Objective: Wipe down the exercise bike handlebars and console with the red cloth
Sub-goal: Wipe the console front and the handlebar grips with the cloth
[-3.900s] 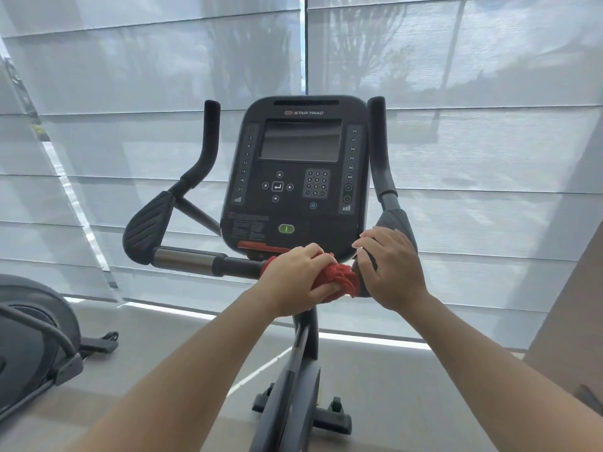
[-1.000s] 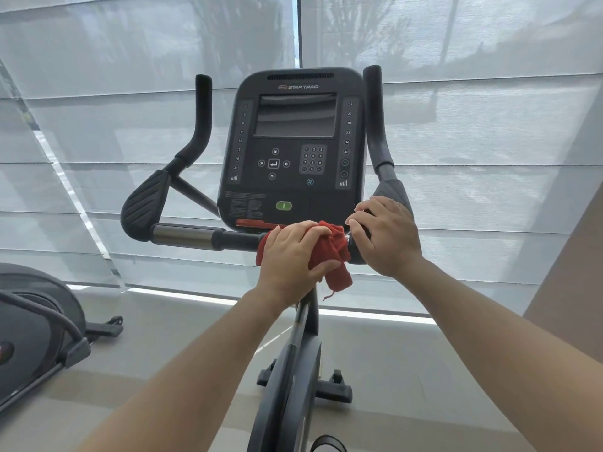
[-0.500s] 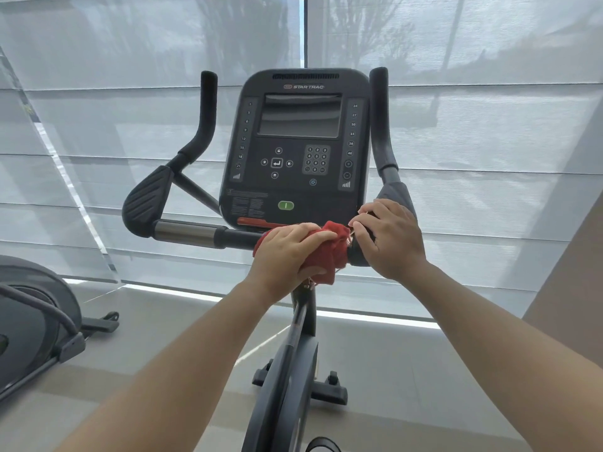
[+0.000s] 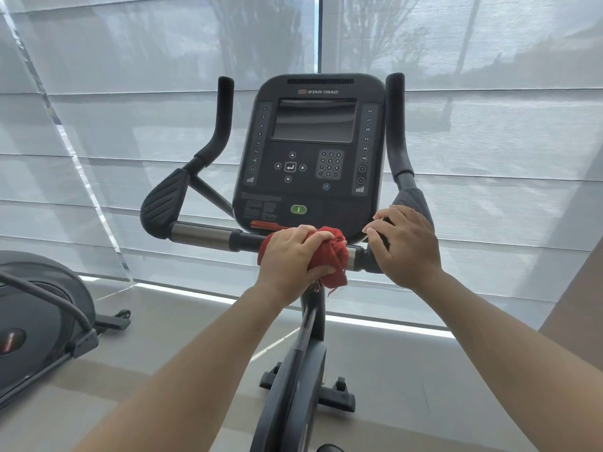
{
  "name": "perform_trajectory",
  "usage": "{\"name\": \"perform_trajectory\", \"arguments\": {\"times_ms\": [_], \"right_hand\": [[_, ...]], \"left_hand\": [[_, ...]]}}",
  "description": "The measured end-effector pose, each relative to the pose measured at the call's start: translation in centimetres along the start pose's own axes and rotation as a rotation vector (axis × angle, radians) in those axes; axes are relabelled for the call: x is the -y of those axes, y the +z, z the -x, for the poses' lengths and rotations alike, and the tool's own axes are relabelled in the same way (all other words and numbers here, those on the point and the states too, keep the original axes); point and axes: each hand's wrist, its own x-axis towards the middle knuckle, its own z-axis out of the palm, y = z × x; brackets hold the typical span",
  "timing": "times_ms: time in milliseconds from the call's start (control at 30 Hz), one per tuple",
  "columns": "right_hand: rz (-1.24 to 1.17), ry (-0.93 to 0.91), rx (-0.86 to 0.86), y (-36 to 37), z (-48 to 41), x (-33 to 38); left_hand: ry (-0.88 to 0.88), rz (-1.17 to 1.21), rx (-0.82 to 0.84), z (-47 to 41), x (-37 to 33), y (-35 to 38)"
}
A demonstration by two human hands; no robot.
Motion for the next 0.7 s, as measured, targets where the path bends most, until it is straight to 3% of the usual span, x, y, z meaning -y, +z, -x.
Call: {"name": "perform_trajectory", "arguments": {"times_ms": [267, 600, 700], "right_hand": [[-0.014, -0.01, 0.019, 0.1, 0.0, -0.2], [0.003, -0.001, 0.035, -0.1, 0.0, 0.0], [-0.01, 0.002, 0.06, -0.2, 0.1, 0.0]], "left_hand": [[0.0, 0.065, 0.195, -0.9, 2.2, -2.4], [-0.128, 0.05, 0.112, -0.5, 0.8, -1.8], [-0.273, 0.012, 0.061, -0.9, 1.7, -2.3]]}}
